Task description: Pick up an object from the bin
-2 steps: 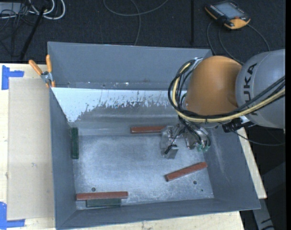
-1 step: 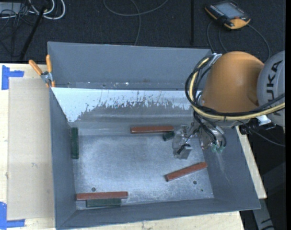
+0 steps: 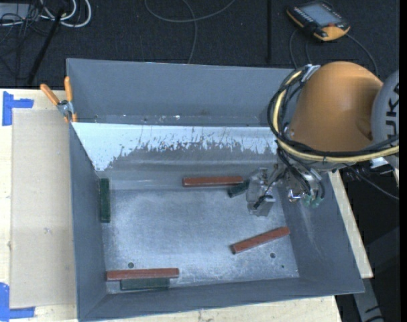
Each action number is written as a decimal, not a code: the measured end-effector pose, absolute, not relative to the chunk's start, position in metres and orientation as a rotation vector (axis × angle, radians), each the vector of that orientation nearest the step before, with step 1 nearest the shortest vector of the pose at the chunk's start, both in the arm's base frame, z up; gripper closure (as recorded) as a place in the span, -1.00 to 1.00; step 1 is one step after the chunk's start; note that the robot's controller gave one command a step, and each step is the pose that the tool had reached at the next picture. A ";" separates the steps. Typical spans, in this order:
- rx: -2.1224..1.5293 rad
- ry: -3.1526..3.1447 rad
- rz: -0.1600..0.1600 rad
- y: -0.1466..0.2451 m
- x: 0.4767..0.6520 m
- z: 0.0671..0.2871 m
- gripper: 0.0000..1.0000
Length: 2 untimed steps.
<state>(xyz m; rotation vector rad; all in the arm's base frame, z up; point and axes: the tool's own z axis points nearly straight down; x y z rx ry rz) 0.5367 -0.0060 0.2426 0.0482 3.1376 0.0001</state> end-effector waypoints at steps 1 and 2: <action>0.040 3.134 0.000 -0.005 0.541 0.239 1.00; 0.050 3.155 0.000 0.010 0.544 0.241 1.00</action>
Offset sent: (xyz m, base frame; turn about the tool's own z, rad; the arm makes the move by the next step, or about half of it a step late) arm 0.0252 0.0360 0.0810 -0.2631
